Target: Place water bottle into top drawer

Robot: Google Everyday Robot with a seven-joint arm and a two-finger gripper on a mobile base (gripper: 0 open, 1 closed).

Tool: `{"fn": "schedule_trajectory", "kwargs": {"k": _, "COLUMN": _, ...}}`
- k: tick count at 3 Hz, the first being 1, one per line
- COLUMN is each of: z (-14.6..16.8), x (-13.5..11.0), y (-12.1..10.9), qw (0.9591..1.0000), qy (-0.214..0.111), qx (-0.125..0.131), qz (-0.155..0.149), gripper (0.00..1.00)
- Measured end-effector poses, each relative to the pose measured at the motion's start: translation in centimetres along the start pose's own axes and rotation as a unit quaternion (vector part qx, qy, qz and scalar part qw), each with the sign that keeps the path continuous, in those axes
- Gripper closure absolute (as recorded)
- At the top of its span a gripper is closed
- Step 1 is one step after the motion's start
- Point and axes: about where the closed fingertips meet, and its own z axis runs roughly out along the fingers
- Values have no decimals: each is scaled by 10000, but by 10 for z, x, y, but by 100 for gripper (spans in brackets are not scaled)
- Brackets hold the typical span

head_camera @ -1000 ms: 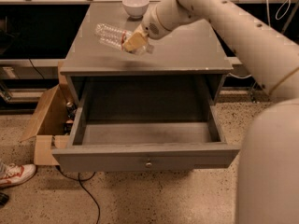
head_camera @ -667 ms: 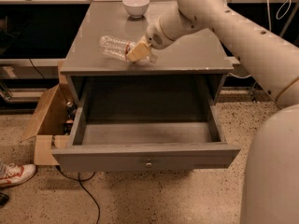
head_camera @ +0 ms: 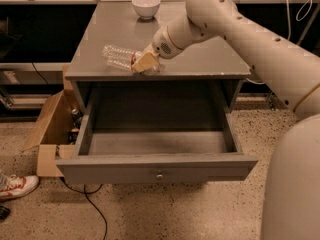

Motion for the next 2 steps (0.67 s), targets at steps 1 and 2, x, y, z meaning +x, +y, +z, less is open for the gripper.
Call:
{"fn": "schedule_trajectory", "kwargs": {"k": 1, "z": -13, "x": 22, "y": 30, "qw": 9993, "qy": -170, "qx": -84, "qz": -332, "gripper": 100}}
{"fn": "schedule_trajectory", "kwargs": {"k": 2, "z": -33, "x": 35, "y": 46, "qw": 9981, "qy": -256, "qx": -13, "qz": -553, "gripper": 100}}
